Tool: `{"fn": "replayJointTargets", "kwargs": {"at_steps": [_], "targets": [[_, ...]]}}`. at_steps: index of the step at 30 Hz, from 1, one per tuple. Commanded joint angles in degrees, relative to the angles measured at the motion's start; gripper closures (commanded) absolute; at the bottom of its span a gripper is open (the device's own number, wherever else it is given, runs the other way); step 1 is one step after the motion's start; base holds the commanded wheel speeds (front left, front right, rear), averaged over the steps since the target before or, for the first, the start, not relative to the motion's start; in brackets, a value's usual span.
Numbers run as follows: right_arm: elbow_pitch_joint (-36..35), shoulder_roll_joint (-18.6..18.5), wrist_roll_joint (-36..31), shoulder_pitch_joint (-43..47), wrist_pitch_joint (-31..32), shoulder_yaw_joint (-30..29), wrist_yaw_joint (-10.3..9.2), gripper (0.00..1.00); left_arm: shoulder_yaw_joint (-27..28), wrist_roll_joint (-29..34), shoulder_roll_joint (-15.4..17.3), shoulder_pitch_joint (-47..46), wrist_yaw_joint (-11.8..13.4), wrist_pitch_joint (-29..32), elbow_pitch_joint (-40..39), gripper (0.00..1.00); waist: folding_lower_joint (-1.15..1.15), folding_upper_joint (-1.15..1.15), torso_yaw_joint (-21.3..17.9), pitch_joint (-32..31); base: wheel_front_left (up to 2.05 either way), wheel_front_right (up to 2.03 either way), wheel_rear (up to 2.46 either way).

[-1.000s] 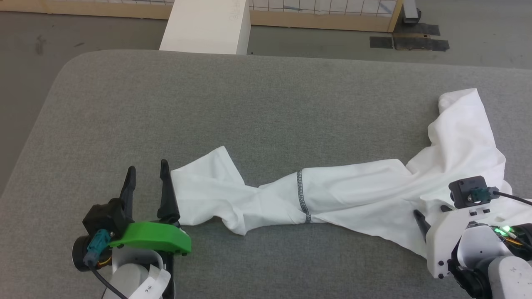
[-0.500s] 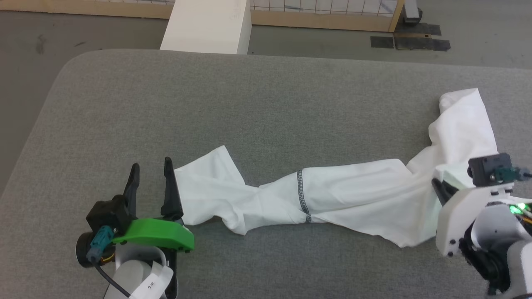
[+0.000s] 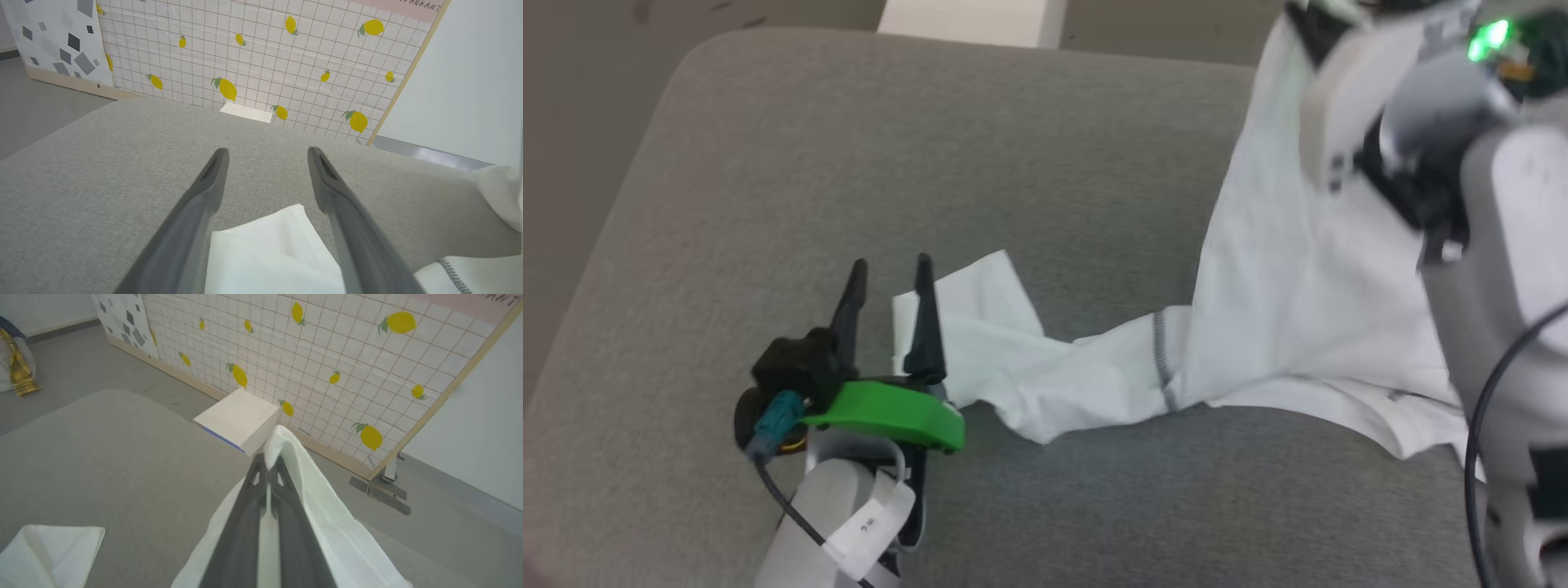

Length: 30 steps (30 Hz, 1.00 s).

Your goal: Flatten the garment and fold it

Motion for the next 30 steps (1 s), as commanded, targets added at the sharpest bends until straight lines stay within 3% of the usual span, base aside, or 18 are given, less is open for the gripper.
{"fn": "replayJointTargets", "kwargs": {"at_steps": [1,8,15,16,17,23,30], "targets": [[2.8,-0.2,-1.1,-4.2,-1.1,0.9,-0.11,1.00,-0.9,-0.5,-0.3,-1.1,-0.3,-0.3,0.3,0.00,-0.01,0.53,6.1,4.3,0.00,0.00,0.00],[15.6,3.0,-6.1,-19.5,-9.2,-2.1,-0.11,1.00,-7.1,-4.4,-0.4,-2.8,1.3,-0.3,0.4,0.00,-0.01,0.53,13.4,7.8,0.00,0.00,0.00],[27.3,6.0,-8.3,-20.8,-11.3,-3.4,-0.11,1.00,-8.3,-5.5,-0.4,-2.4,2.6,-0.3,0.3,0.00,-0.01,0.53,13.9,8.0,0.00,0.00,0.00],[28.9,6.1,-8.0,-20.1,-10.6,-3.2,-0.11,0.15,-8.3,-5.4,-0.4,-2.4,2.7,-0.3,0.4,0.00,-0.01,0.53,13.5,7.7,0.00,0.00,0.00],[29.9,6.3,-7.4,-19.5,-10.4,-2.9,-0.11,0.00,-8.3,-5.2,-0.4,-2.4,2.7,-0.3,0.5,0.00,-0.01,0.53,13.0,7.3,0.00,0.00,0.00],[29.0,5.7,-1.2,-17.1,-14.8,-2.1,-0.11,0.00,-7.2,-3.8,-0.4,-2.7,2.1,-0.3,1.2,0.00,-0.01,0.53,9.2,4.8,0.00,0.00,0.00],[18.4,-1.4,8.1,-5.4,-21.5,-2.0,-0.11,0.00,-5.1,-1.6,-0.1,-0.9,0.6,-0.3,3.7,0.00,-0.01,0.53,3.5,-1.8,0.00,0.00,0.00]]}}
